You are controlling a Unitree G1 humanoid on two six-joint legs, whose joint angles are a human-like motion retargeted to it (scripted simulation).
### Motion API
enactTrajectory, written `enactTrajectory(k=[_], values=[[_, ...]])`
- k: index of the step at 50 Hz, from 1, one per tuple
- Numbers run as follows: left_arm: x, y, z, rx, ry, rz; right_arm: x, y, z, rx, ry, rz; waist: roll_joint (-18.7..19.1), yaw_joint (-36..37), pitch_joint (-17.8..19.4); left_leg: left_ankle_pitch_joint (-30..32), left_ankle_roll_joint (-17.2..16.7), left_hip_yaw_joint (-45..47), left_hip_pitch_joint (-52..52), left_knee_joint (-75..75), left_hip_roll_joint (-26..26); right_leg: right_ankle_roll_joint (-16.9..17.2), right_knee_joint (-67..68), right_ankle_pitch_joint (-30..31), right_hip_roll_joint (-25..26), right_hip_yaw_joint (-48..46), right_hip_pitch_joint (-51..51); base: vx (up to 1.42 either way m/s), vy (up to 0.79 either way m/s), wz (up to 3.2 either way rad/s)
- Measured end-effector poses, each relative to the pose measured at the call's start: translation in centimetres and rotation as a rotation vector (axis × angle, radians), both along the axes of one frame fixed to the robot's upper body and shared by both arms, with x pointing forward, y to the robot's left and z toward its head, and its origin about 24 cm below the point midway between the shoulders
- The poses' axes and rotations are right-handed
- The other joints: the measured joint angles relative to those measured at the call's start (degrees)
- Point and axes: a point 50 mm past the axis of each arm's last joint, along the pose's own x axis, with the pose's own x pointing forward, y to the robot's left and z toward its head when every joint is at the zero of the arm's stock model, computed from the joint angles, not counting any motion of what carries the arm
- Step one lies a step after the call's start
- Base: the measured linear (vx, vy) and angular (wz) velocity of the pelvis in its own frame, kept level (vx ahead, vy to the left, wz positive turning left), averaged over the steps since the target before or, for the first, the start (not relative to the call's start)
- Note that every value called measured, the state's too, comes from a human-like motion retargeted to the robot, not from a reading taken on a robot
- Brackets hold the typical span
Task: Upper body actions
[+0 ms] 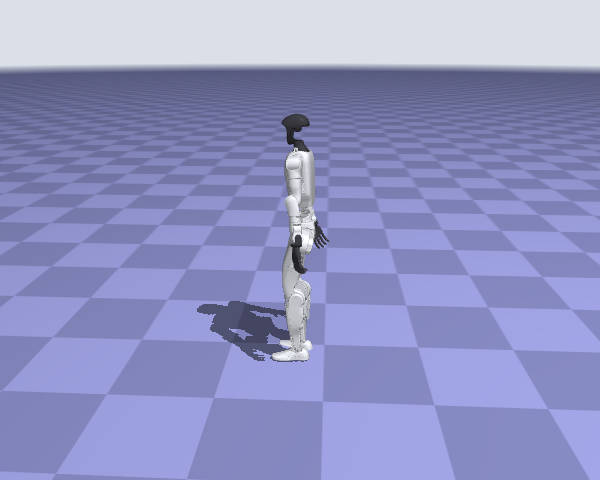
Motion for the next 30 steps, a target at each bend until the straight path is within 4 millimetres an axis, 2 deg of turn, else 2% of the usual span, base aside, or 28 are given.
enactTrajectory(k=[3,5,7,10,13,16,19,22,25,28,30], values=[[-1.4,-0.2,0.0,0.004,0.023,0.058,-1.1,-0.2,0.1,-0.005,0.03,-0.005,1.0,-6.3,-0.5,-1.6,-0.4,-8.8,3.1,0.3,-1.5,0.2,-0.1,-0.6,-0.5,-6.0,0.6,-0.05,-0.04,1.67],[-2.5,-0.6,0.0,-0.004,0.038,0.129,-1.6,-0.2,0.1,-0.003,0.041,0.001,0.8,-6.9,-1.0,-2.7,-1.5,-9.6,4.3,1.2,-1.2,0.2,-0.1,-0.6,-0.8,-6.0,0.5,0.0,-0.02,-0.57],[-3.4,-1.0,0.0,-0.016,0.06,0.199,-1.9,-0.1,0.1,-0.001,0.046,0.008,-1.0,1.3,-1.3,-3.7,-3.1,-0.4,2.9,4.3,0.5,-0.4,0.3,0.6,-0.5,3.1,-0.8,0.01,0.0,-2.8],[-4.2,-0.9,0.1,-0.006,0.097,0.219,-2.1,0.3,0.1,0.006,0.049,-0.004,-1.1,3.1,-1.8,-4.9,-4.0,3.1,5.3,3.6,1.5,-0.5,0.5,0.8,0.2,5.1,-1.1,0.01,0.01,-0.84],[-4.5,-0.5,0.3,0.023,0.116,0.189,-1.8,0.8,-0.1,0.024,0.036,-0.01,-0.6,2.7,-2.0,-5.7,-1.5,6.7,7.6,0.4,2.5,-0.6,0.7,0.5,1.0,4.7,-0.9,0.0,0.0,0.0],[-3.9,-0.2,0.4,0.043,0.106,0.142,-1.0,1.4,-0.3,0.035,-0.007,-0.005,-0.5,1.9,-2.0,-5.1,-1.8,3.5,7.9,-0.6,1.7,-0.4,0.9,0.2,0.8,3.6,-0.7,-0.01,0.04,0.28],[-2.9,0.0,0.3,0.057,0.069,0.107,0.3,2.0,-0.6,0.052,-0.09,0.014,-1.0,2.8,-1.6,-4.8,-1.6,4.1,7.3,-0.1,1.3,-0.2,0.9,0.3,0.4,3.6,-0.4,0.0,0.02,0.0],[-2.1,-0.2,0.2,0.054,0.029,0.095,2.6,2.7,-0.9,0.078,-0.22,0.058,-1.3,4.0,-1.3,-5.0,-1.0,4.2,7.5,0.0,1.0,0.1,0.7,0.4,0.1,3.6,-0.2,0.02,0.07,0.0],[-2.0,-0.6,0.0,0.037,0.013,0.115,6.4,3.5,-0.8,0.099,-0.402,0.128,-1.1,4.7,-1.2,-5.4,-0.6,3.7,7.9,-0.4,0.6,0.5,0.8,0.5,-0.1,3.9,-0.2,0.02,0.12,-0.08],[-2.3,-0.6,0.0,0.031,0.023,0.137,11.8,5.2,0.3,0.142,-0.689,0.174,-0.7,4.2,-1.0,-5.6,0.0,3.9,8.2,-0.8,0.5,0.8,1.1,0.5,-0.1,4.1,-0.2,0.03,0.13,-0.08],[-2.6,-0.5,0.1,0.036,0.04,0.13,15.6,6.8,2.1,0.187,-0.914,0.163,-0.5,4.1,-1.0,-5.8,0.5,3.6,8.7,-1.3,0.2,1.0,1.3,0.5,-0.1,4.2,-0.2,0.05,0.12,-0.09]])
